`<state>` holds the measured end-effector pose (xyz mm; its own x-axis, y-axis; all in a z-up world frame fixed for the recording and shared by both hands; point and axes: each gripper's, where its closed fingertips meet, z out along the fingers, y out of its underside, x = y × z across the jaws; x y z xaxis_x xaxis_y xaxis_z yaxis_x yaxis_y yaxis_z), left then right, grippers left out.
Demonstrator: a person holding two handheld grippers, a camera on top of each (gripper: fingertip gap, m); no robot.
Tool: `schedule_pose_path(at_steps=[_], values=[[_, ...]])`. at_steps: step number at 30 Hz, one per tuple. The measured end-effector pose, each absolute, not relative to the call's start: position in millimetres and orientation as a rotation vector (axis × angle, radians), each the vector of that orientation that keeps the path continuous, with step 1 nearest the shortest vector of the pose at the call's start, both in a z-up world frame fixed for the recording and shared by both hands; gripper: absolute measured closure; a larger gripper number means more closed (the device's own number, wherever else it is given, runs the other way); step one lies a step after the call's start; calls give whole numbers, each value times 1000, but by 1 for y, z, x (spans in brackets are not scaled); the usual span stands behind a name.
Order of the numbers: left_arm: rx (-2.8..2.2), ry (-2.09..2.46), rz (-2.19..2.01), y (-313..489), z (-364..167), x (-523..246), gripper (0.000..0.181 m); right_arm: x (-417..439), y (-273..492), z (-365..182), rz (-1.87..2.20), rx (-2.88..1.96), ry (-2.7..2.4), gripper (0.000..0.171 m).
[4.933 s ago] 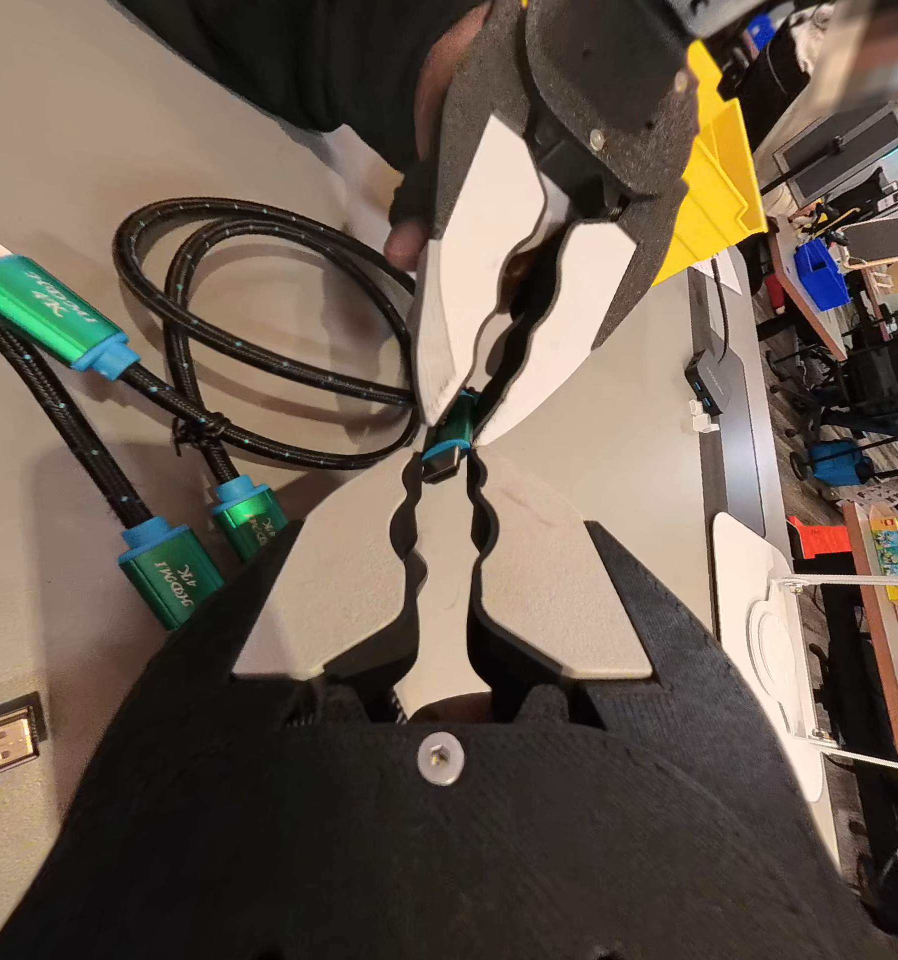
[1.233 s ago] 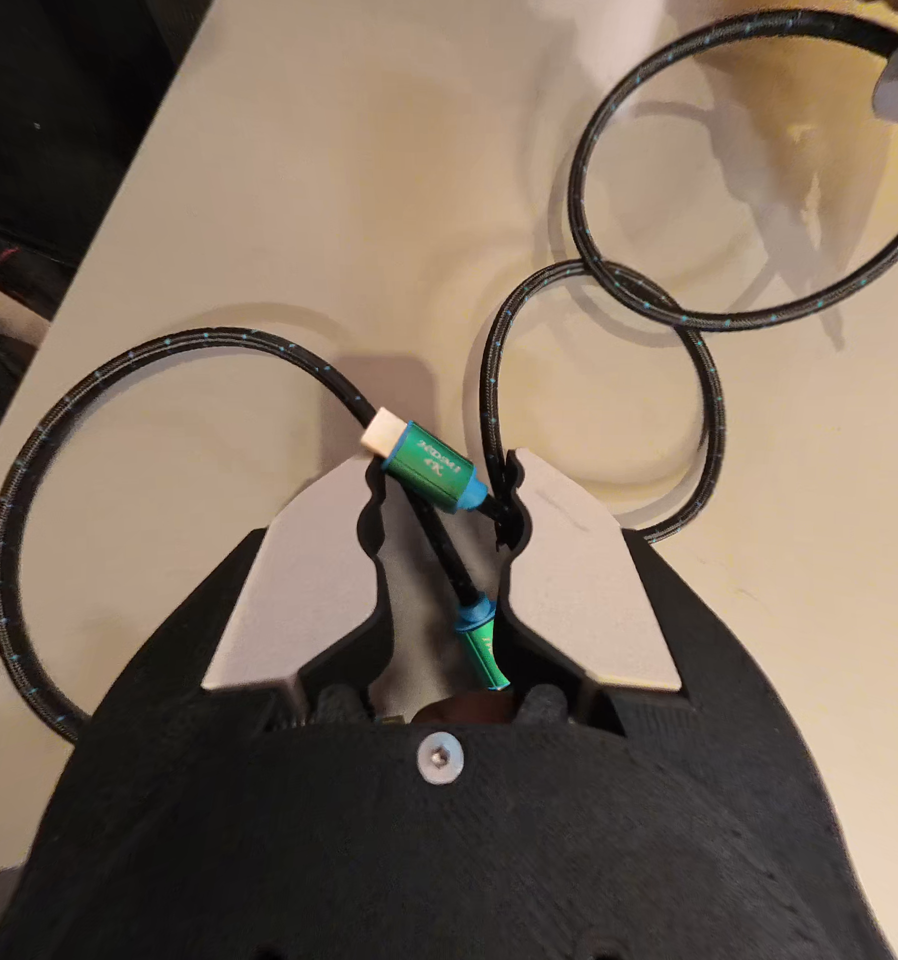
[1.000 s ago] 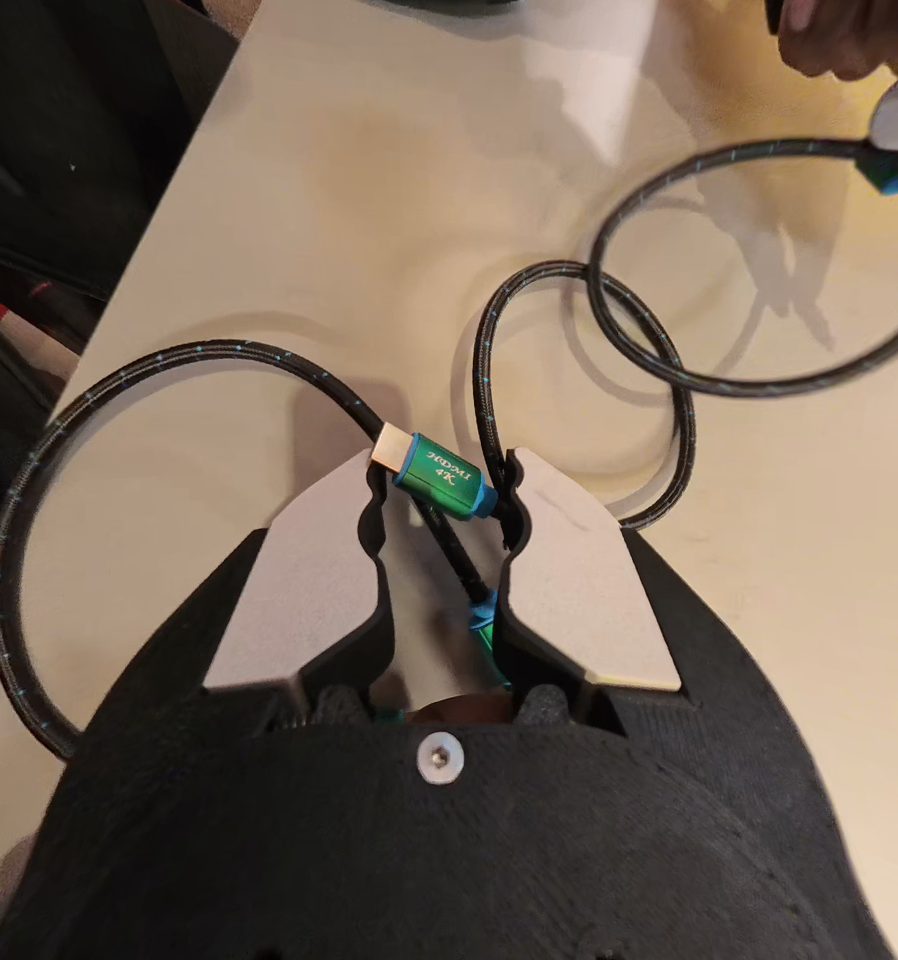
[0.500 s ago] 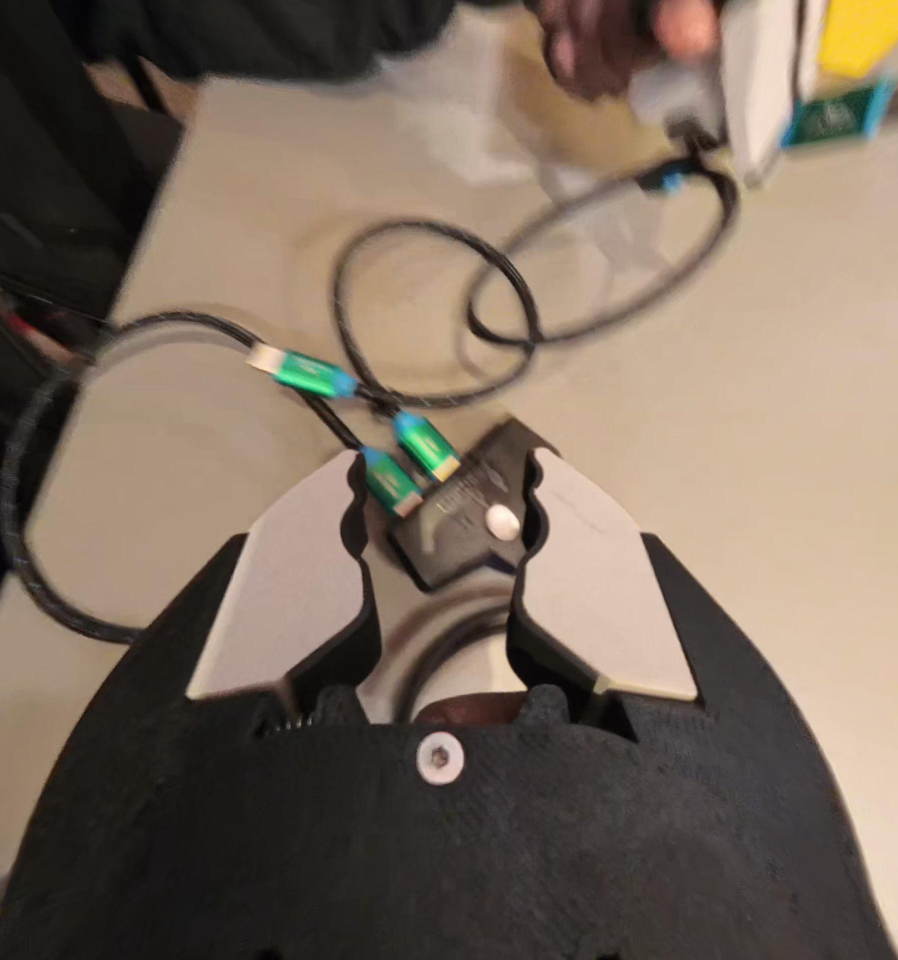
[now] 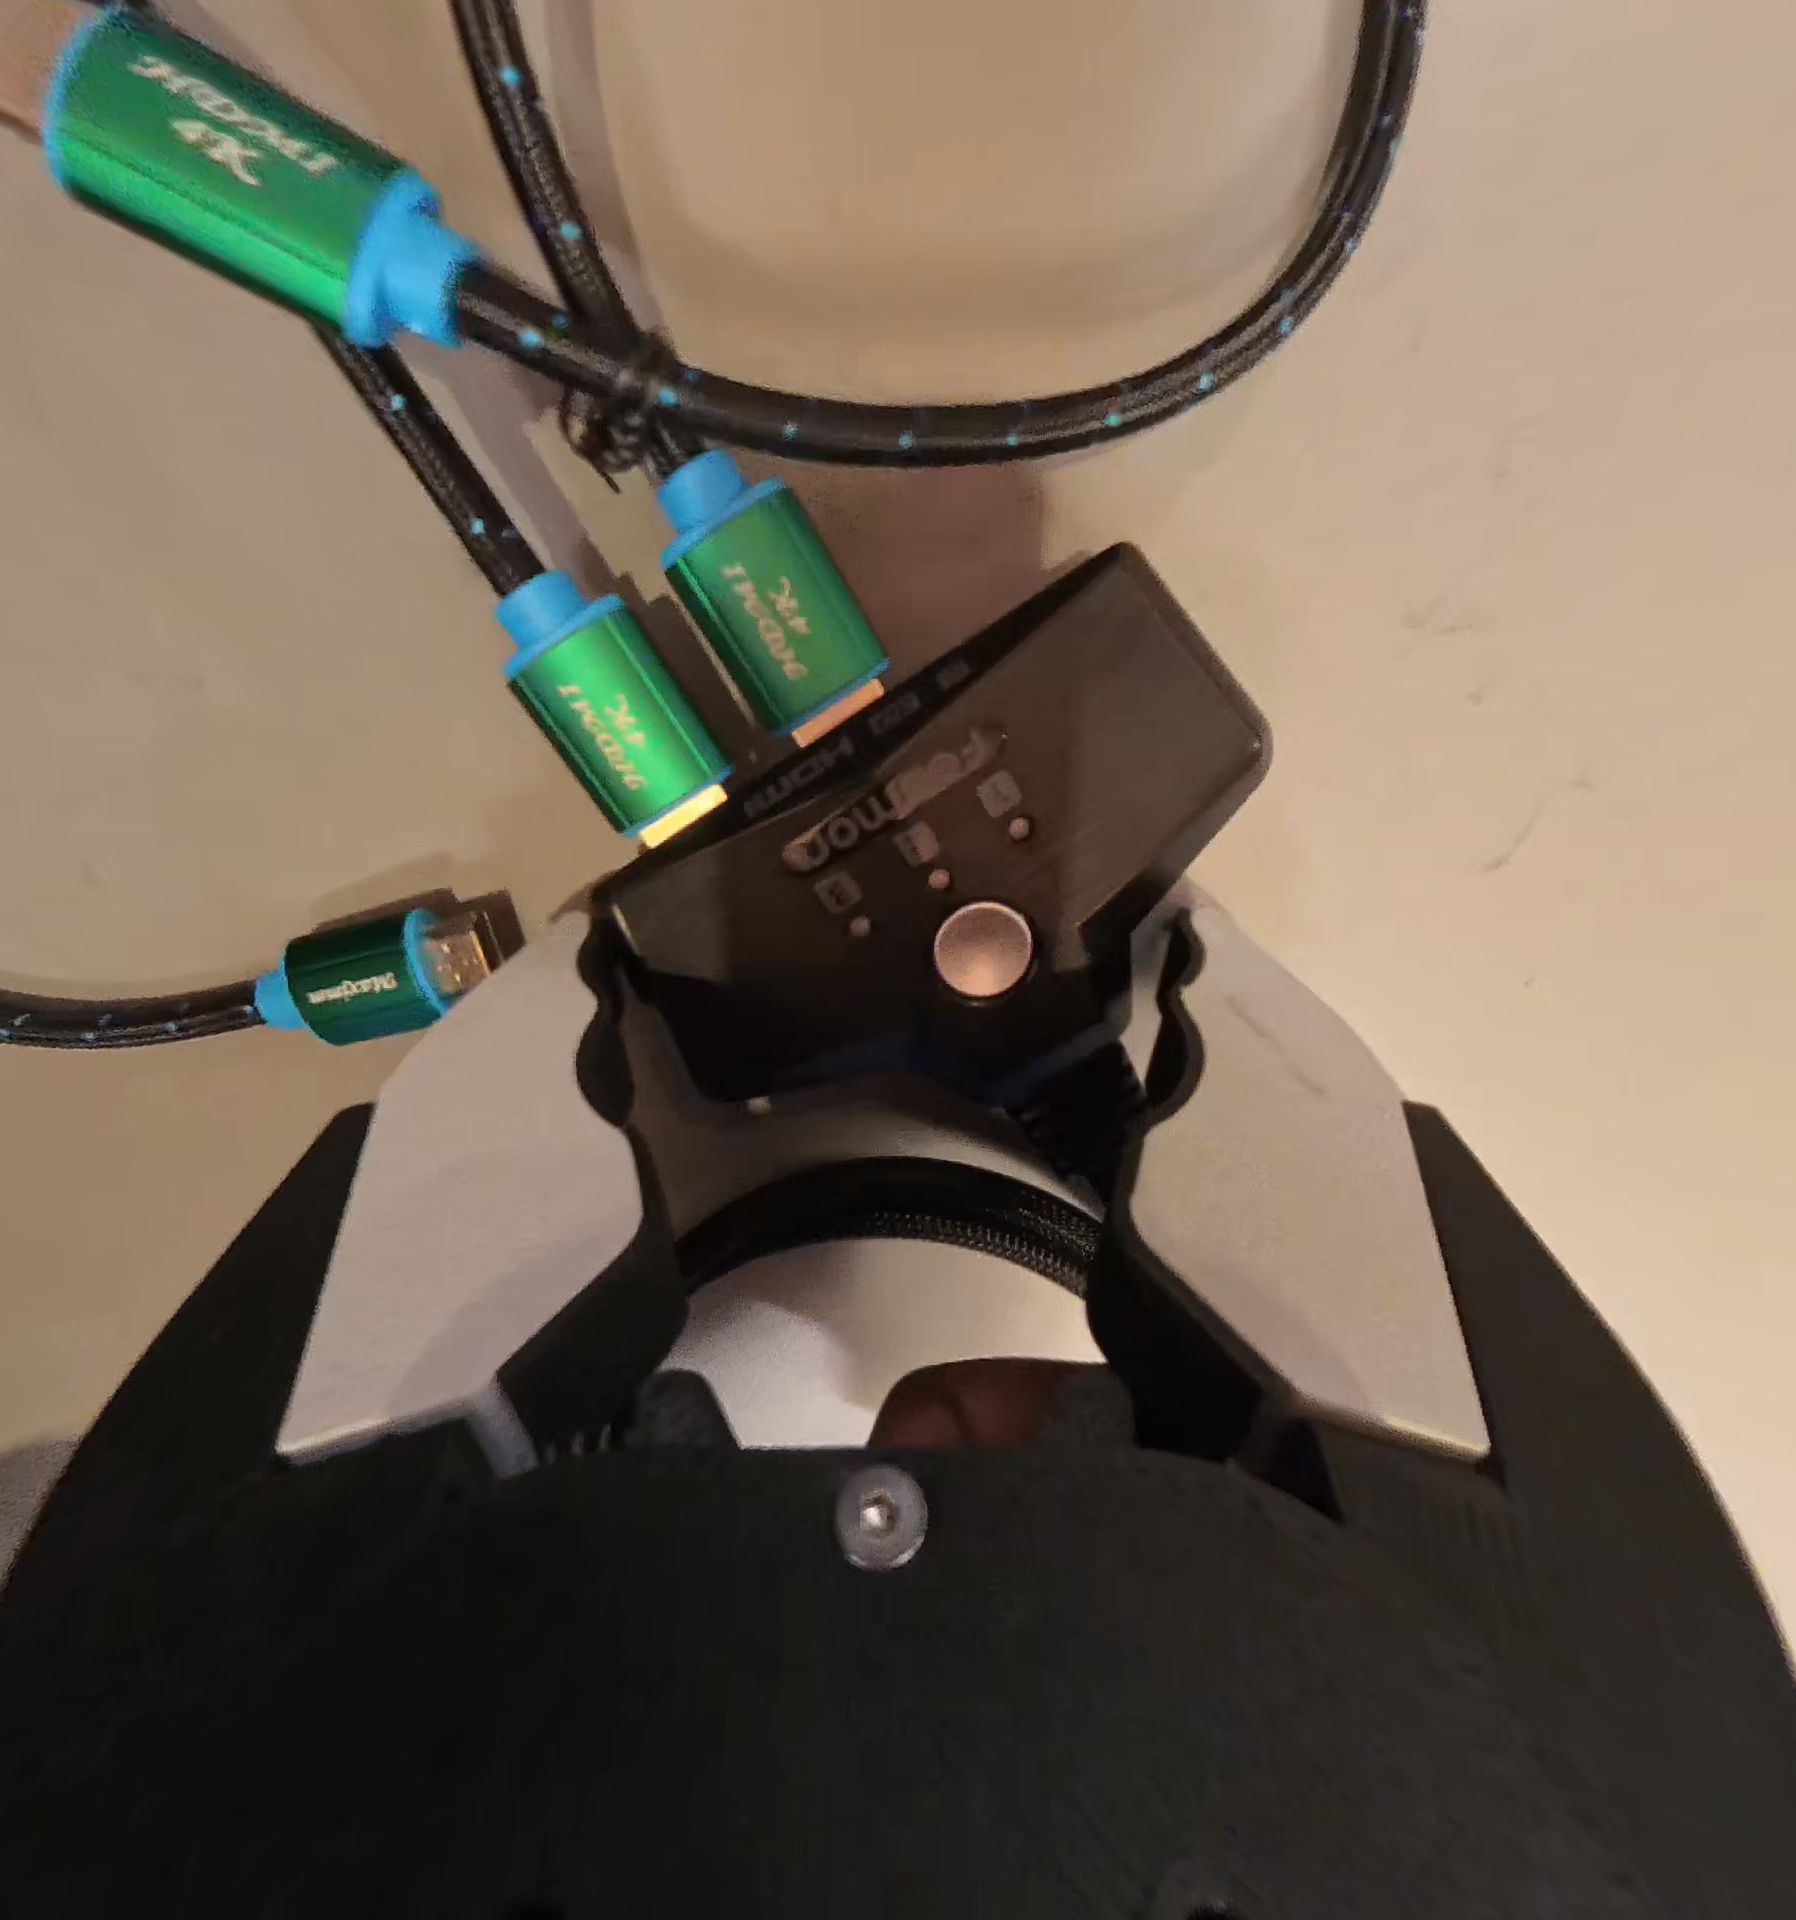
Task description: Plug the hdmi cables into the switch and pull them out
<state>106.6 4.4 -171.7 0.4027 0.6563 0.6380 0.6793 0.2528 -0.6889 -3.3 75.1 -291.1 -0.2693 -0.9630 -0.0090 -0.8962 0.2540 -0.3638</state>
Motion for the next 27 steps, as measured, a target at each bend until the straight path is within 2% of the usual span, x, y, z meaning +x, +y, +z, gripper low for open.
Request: schedule_pose_path(at_steps=[1,4,9,15,24,25,26,27], values=[[-1446,-1287,-74,13,-179,105,172,-1,74,-290,-430,-1739,2290,77],[-1492,-1347,-209,33,-210,100,172,2,71,-289,-455,-1716,2321,78],[-1512,-1461,-338,43,-247,93,172,6,58,-279,-789,-1663,2423,80],[-1528,-1522,-352,42,-249,81,172,9,54,-267,-1175,-1651,2482,82],[-1376,-1471,-521,58,-247,75,172,7,55,-260,-1429,-1737,2407,87],[-1358,-1471,-534,59,-249,75,172,7,56,-259,-1454,-1758,2389,90],[-1332,-1468,-546,59,-249,75,172,9,60,-259,-1476,-1818,2340,120],[-1289,-1469,-550,57,-248,72,172,10,62,-259,-1526,-1902,2295,139]])
